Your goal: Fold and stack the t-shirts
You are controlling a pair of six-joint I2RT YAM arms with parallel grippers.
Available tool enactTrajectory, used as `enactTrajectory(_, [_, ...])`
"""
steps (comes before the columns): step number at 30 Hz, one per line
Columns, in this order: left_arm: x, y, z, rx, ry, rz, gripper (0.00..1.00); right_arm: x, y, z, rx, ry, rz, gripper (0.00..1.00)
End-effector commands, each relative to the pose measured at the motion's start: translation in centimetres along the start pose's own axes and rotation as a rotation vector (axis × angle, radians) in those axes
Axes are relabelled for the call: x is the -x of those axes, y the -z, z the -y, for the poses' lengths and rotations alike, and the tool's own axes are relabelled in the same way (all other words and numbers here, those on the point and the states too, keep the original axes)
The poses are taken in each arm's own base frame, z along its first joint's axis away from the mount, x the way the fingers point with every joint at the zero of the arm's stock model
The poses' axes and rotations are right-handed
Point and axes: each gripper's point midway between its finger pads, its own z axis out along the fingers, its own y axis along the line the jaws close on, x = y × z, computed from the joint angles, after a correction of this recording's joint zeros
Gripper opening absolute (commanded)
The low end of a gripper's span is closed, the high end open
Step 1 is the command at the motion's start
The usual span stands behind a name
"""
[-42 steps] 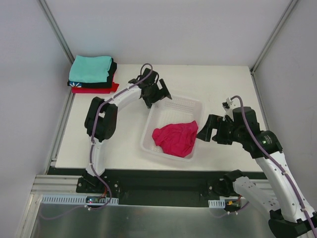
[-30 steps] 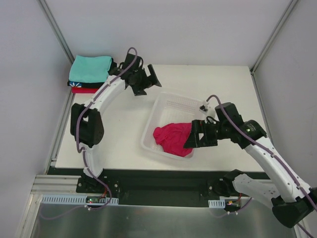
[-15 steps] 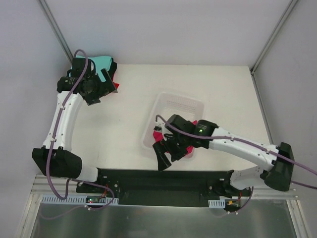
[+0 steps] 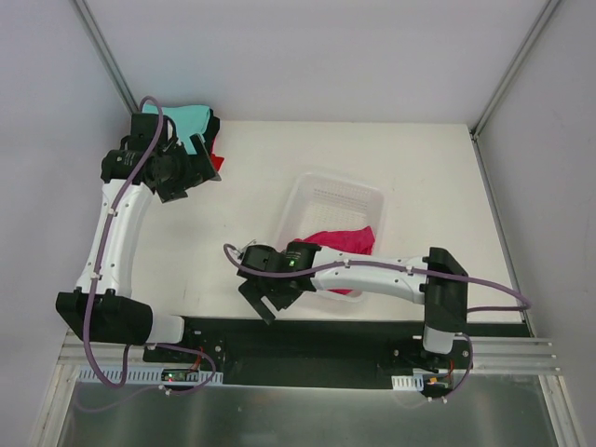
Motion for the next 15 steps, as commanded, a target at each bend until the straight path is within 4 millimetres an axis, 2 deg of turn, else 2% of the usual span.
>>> enactTrajectory(1, [-0.9,1.1,-0.3,-0.006,-0.02,-0.004,0.99,1.2,0.7,3.8,-0.292,0.017,0.074,0.96])
enactTrajectory(4, [-1.3,0.9,-0.3,-0.009,-0.016,-0.017,0.99,1.3,0.0,4.3,-0.357,0.043,0.066,0.96])
enactTrajectory(9, [-1.3,0.9,-0.3,-0.013,-0.014,-0.019,0.99,1.1,-1.7,3.9,-0.357,0.048,0.039,0.96])
enactTrajectory(12, [-1.3,1.0,-0.2,-0.017,-0.014,-0.016,0.99,1.3,-2.0,5.2,-0.409,0.045,0.04,0.96])
enactTrajectory(15, [-1.6,0.9,-0.3,-0.015,-0.013,-0.027,0.99,1.1,-2.5,7.7,-0.446,0.006,0.022,0.96])
